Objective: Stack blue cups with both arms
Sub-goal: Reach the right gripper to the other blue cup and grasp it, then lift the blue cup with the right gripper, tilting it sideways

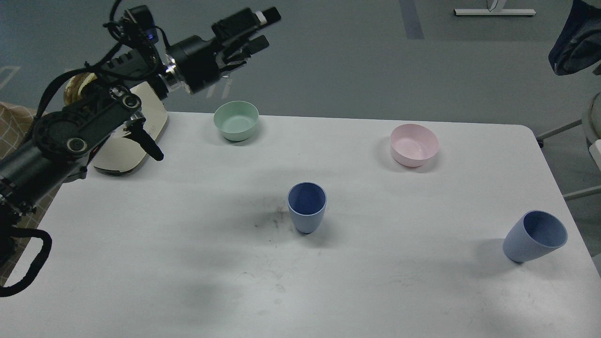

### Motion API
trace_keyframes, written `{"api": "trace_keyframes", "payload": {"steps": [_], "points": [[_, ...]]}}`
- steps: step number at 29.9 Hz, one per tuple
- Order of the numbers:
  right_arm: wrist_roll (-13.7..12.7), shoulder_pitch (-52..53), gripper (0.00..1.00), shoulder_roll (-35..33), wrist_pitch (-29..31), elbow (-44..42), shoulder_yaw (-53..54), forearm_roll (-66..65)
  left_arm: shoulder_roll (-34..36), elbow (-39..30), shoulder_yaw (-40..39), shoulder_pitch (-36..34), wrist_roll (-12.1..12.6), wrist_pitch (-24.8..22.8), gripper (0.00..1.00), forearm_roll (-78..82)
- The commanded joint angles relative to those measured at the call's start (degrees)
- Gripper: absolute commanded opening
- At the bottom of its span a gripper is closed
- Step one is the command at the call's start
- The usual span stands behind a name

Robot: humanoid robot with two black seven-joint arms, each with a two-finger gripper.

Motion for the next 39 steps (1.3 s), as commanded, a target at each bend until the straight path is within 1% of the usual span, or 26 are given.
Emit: {"api": "trace_keyframes", "payload": {"steps": [1, 5, 7, 11, 13, 14, 19, 23, 24, 25, 26, 28, 29, 30, 31, 32, 34, 35, 39], "points": [[0.9, -0.8, 1.00, 0.1, 0.0, 1.6, -0.2, -13.6, 0.3, 1.3, -3.4, 3.0, 0.4, -0.3, 0.98, -13.8], [1.1, -5.5, 1.00, -0.2, 0.0, 5.3, -1.6, -24.1, 0.4, 1.5, -6.4, 6.5, 0.4, -0.3, 0.98, -24.4], [1.1, -6.1, 1.00, -0.2, 0.0, 6.5, -2.8, -26.2, 0.4, 1.9, -7.8, 7.3, 0.4, -0.4, 0.98, -25.8], [1.1, -6.6, 1.00, 0.0, 0.0, 9.0, -8.0, -33.2, 0.5, 2.1, -10.3, 9.8, 1.4, -0.4, 0.98, -26.4], [1.1, -6.6, 0.99, 0.0, 0.0, 9.0, -9.2, -34.9, 0.5, 2.1, -10.6, 10.1, 1.4, -0.4, 0.98, -26.4], [1.1, -6.7, 0.97, 0.0, 0.0, 8.9, -10.2, -36.4, 0.5, 2.1, -10.6, 10.2, 1.4, -0.4, 0.98, -26.4], [0.9, -7.8, 0.93, 0.2, 0.0, 8.8, -13.2, -39.4, 0.4, 2.1, -10.7, 10.2, 1.4, -0.4, 0.98, -26.4], [0.6, -8.5, 0.78, 0.4, 0.0, 8.5, -13.9, -40.3, 0.3, 2.1, -10.7, 10.1, 1.4, -0.3, 0.98, -26.4], [0.5, -8.5, 0.70, 0.6, 0.0, 8.4, -14.1, -41.0, 0.2, 2.1, -10.7, 10.1, 1.4, -0.3, 0.98, -26.4], [0.2, -8.5, 0.58, 0.8, 0.0, 8.3, -14.1, -41.1, 0.2, 2.1, -10.7, 10.1, 1.4, -0.3, 0.98, -26.4], [0.2, -8.5, 0.58, 0.8, 0.0, 8.3, -14.1, -41.1, 0.2, 2.1, -10.7, 10.1, 1.4, -0.3, 0.98, -26.4], [-1.0, -8.5, 0.35, 2.3, 0.0, 8.3, -14.4, -41.2, 0.2, 2.1, -10.7, 10.1, 1.4, -0.2, 0.98, -26.4], [-1.2, -8.5, 0.29, 2.5, 0.0, 8.3, -14.6, -41.1, 0.2, 2.1, -10.7, 10.1, 1.4, -0.2, 0.98, -26.4], [-1.5, -8.5, 0.20, 2.8, 0.0, 8.3, -14.9, -41.1, 0.2, 2.1, -10.7, 10.1, 1.4, -0.1, 0.98, -26.4], [-1.9, -8.5, 0.14, 2.8, 0.0, 8.3, -14.9, -41.1, 0.2, 2.1, -10.7, 10.1, 1.4, -0.1, 0.98, -26.4], [-1.9, -8.5, 0.14, 2.8, 0.0, 8.3, -14.9, -41.1, 0.2, 2.1, -10.7, 10.1, 1.4, -0.1, 0.98, -26.4], [-2.3, -8.5, 0.02, 2.7, 0.0, 8.3, -15.0, -41.1, 0.2, 2.1, -10.6, 10.1, 1.4, -0.1, 0.98, -26.4], [-2.3, -8.5, 0.00, 2.7, 0.0, 8.3, -15.0, -41.1, 0.2, 2.1, -10.6, 10.1, 1.4, 0.0, 0.98, -26.4], [-2.3, -8.5, 0.00, 2.9, 0.0, 7.9, -14.9, -41.1, 0.2, 2.1, -10.6, 10.1, 1.4, 0.0, 0.98, -26.4]]}}
